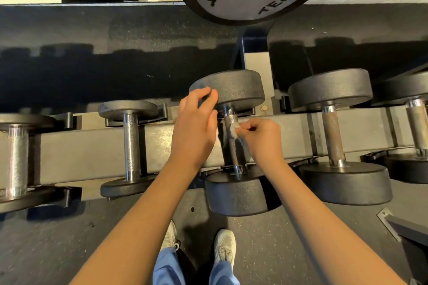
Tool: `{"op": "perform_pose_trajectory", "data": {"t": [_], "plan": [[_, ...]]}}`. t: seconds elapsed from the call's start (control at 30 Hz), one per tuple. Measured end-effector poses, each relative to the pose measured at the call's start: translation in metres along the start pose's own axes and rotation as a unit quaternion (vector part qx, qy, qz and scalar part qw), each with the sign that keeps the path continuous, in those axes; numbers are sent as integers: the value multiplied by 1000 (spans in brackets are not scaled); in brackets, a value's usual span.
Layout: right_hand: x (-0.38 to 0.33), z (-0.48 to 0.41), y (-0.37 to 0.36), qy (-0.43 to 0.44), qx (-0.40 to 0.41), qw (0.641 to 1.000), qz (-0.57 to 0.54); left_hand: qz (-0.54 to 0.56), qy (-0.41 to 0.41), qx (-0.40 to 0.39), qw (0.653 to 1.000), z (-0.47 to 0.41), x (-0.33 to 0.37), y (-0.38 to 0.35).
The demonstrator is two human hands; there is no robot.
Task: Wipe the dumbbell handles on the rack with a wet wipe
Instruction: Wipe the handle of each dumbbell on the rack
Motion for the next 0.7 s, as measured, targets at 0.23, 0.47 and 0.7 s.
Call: {"op": "perform_pose_trajectory", "data": {"t": [0.23,0.47,0.7], "plan": [[-12,-12,0,6,28,999,-26,5,-12,4,1000,-1,-2,1],[32,29,-10,-93,-98,990,51,22,-19,14,999,0,-2,0],[-15,-7,0,-12,31,999,-21,3,-23,17,1000,1,1,0]]}}
Point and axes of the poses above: each hand's wrist, its own z-axis away from the middle knuckle, its own y-axis out of the back of the hand, x = y × z, the point moved 10 cm from there along -z, towards the middle knuckle, and after that the axes turned 8 degrees about y, right-handed, at the moved point
